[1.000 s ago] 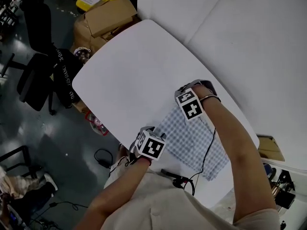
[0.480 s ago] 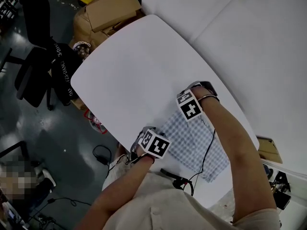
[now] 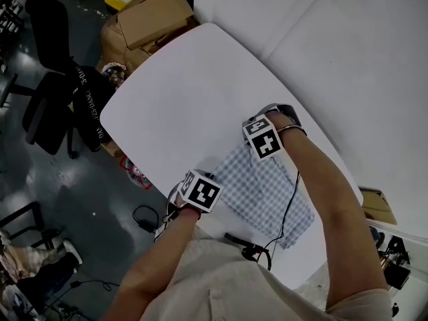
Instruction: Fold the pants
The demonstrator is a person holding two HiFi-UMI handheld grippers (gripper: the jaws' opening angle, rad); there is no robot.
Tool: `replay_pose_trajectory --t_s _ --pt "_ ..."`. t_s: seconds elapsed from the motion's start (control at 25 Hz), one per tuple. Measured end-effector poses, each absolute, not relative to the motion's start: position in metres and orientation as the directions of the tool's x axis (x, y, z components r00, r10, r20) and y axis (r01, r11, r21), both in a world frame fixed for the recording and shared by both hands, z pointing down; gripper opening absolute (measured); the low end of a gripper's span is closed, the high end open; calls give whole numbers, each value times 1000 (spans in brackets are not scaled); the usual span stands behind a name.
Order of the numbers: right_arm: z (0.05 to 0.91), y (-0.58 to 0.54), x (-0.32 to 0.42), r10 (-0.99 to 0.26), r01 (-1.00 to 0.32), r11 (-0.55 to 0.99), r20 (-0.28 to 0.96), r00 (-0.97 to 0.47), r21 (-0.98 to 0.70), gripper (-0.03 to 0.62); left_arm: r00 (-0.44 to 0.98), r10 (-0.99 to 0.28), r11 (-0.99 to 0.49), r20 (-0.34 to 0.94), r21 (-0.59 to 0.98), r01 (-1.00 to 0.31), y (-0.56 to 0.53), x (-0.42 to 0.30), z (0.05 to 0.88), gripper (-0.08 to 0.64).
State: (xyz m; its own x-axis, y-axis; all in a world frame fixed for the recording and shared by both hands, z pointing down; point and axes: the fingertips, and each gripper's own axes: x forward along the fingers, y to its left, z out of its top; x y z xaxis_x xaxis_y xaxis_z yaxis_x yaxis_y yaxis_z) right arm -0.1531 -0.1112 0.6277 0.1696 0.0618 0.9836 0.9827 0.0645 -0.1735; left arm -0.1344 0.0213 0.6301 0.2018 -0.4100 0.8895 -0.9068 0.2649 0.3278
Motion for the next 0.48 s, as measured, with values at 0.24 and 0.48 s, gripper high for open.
replay_pose_trajectory --t_s 0.24,0.48 --pt "602 -97 -213 88 997 75 995 -37 31 51 56 -387 258 921 166 -952 39 -202 604 28" --pt "554 -91 -276 99 960 110 959 -267 256 51 -128 -373 198 919 -56 -979 46 -270 552 28"
